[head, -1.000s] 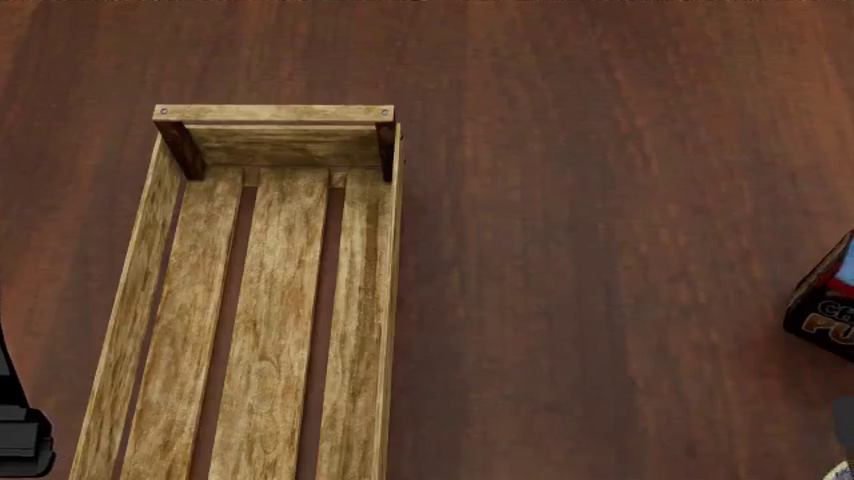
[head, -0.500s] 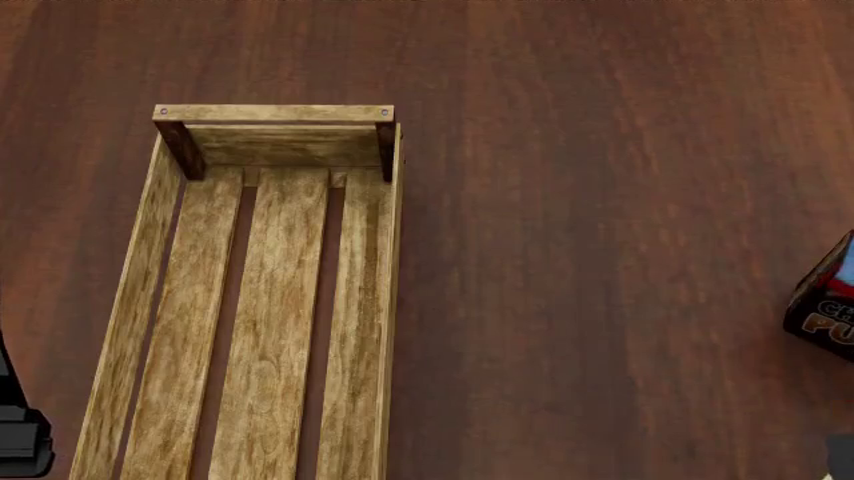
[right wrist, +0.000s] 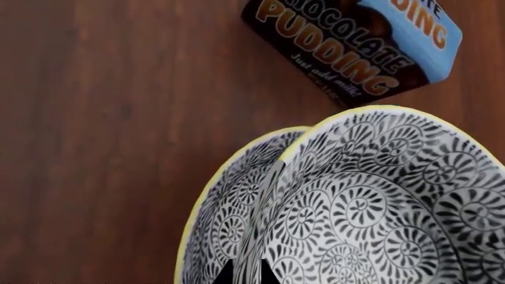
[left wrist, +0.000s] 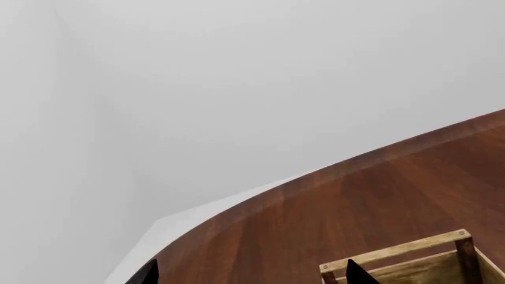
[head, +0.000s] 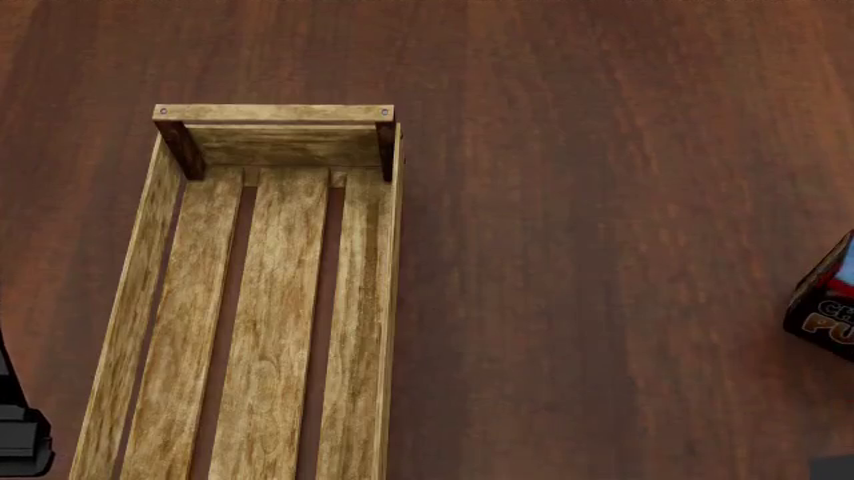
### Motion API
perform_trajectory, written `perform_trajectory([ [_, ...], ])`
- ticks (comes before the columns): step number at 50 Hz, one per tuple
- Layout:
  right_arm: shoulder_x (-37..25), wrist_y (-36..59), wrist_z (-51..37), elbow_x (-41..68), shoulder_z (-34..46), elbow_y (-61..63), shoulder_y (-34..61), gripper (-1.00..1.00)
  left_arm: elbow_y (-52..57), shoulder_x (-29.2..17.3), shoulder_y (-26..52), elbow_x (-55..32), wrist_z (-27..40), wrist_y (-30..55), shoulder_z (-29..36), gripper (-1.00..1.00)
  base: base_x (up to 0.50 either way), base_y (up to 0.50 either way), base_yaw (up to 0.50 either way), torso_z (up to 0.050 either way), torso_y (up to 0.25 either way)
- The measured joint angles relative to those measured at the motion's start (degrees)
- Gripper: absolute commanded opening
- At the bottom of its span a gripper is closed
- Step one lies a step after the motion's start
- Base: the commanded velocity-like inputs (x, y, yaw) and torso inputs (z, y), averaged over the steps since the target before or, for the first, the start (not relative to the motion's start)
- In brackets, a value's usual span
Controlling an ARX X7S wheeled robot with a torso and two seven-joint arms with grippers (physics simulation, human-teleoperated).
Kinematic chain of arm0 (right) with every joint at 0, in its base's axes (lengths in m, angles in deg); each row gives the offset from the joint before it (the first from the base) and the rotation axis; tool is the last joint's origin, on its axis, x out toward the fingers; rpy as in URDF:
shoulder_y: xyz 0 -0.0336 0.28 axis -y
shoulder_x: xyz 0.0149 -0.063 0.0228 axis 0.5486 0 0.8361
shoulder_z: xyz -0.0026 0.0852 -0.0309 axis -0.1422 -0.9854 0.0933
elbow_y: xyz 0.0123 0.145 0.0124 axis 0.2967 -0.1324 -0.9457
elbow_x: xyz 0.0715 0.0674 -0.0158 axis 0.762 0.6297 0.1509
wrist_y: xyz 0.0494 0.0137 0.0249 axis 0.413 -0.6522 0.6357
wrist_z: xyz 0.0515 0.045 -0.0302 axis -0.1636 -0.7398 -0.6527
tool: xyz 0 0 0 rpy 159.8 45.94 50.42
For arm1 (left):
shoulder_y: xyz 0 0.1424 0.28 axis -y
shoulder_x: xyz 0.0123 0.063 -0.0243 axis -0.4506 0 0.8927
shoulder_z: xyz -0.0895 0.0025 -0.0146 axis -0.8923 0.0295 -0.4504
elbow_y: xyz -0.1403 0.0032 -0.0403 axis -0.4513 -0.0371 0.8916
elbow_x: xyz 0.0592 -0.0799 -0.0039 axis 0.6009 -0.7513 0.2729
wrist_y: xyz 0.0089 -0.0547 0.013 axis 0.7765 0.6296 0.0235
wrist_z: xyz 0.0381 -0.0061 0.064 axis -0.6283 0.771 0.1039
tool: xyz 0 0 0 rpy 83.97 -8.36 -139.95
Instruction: Stack the left bowl on the right bowl and place them in the tray.
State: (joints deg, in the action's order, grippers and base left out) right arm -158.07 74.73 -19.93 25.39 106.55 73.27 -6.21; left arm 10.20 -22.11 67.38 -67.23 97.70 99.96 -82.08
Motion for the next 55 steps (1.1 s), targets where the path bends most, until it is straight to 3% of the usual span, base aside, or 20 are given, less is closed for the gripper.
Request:
perform_trajectory([
  [24, 1.05, -3.09, 1.48, -1.92, 1.15, -2.03, -2.73, -1.00, 0.08, -0.19, 0.03, -0.09, 0.27, 0.12, 0.16, 1.00, 0.00, 0.00, 0.00, 0.000, 0.000],
  [25, 1.07, -3.19, 1.49, -2.00, 1.17, -2.07, -2.82, 1.00, 0.11, -0.20, 0.04, -0.09, 0.28, 0.14, 0.17, 1.00, 0.00, 0.00, 0.00, 0.000, 0.000],
  [55, 0.29, -0.83, -0.77, -2.45, -0.50, 0.28, -0.16, 1.00, 0.51, -0.46, 0.15, -0.29, 0.51, 0.45, 0.33, 1.00, 0.00, 0.00, 0.00, 0.000, 0.000],
])
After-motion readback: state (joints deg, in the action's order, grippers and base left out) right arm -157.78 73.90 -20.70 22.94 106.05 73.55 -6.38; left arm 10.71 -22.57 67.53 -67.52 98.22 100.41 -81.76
